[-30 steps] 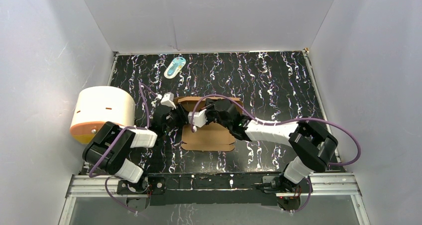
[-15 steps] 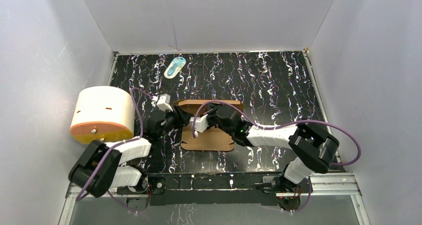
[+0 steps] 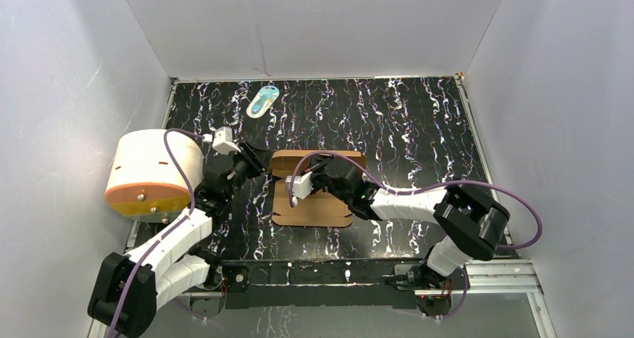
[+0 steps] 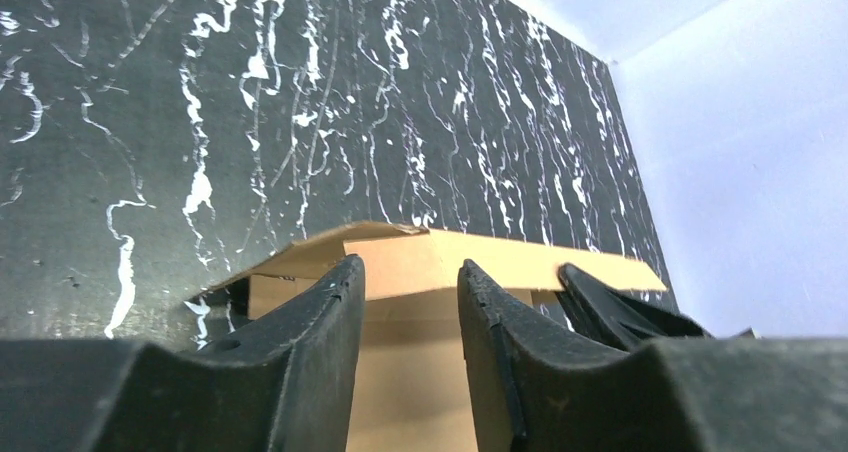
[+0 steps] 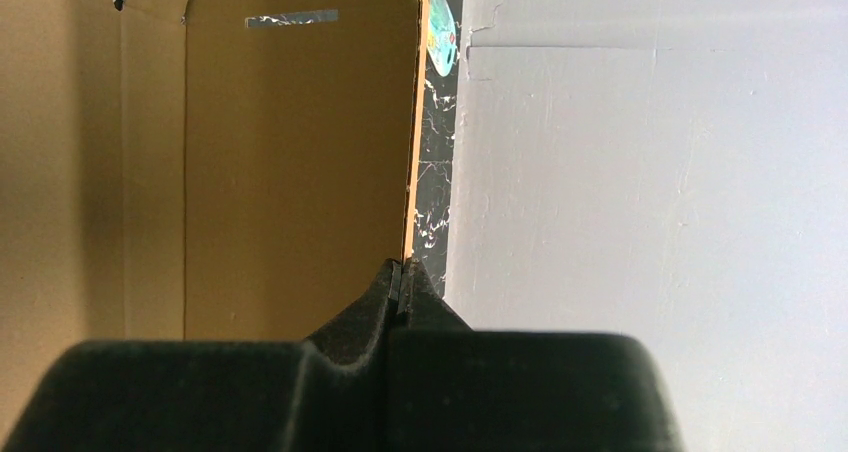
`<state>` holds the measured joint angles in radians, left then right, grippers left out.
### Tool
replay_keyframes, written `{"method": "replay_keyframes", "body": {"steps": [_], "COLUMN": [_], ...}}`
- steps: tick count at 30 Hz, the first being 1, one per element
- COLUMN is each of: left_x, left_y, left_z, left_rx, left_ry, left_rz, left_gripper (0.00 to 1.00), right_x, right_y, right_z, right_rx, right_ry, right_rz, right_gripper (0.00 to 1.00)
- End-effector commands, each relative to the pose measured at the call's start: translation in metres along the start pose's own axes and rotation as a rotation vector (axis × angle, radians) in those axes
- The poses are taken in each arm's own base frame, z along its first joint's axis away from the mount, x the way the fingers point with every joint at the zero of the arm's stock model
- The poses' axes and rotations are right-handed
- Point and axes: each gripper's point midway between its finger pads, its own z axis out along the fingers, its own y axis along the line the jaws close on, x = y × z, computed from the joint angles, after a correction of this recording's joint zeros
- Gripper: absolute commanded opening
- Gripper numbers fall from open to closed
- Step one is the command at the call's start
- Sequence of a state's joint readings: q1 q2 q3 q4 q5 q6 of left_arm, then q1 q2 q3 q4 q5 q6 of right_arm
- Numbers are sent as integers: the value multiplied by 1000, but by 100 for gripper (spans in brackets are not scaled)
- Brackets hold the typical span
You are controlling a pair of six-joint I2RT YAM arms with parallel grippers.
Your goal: Fold the paper box
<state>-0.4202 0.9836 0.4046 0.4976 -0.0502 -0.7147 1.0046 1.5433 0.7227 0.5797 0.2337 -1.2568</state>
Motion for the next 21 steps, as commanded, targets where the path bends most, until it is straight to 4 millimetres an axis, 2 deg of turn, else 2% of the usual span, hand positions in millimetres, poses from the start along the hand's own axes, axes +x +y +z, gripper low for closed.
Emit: {"method": "replay_keyframes", "body": {"steps": [1, 5, 11, 15, 21], "left_x": [-22, -20, -7, 8, 18], "left_y": [11, 15, 4, -1, -7], "left_z": [3, 8, 15, 22, 30], "left_rx": [-87, -109, -57, -17, 24], "left_ry": [-48, -19, 64, 128, 169], "left_rz": [-29, -28, -28, -45, -69], "left_gripper": [34, 27, 15, 14, 13], "right_x": [-1, -2, -5, -9, -12], "right_y": [10, 8, 5, 0, -1], "right_z": [-4, -4, -4, -1, 6], "right_rx": [-37, -38, -32, -27, -27], "right_ry": [-4, -9, -19, -33, -43], "right_rz": [25, 25, 27, 25, 16], "right_gripper": [0, 0, 0, 0, 0]}}
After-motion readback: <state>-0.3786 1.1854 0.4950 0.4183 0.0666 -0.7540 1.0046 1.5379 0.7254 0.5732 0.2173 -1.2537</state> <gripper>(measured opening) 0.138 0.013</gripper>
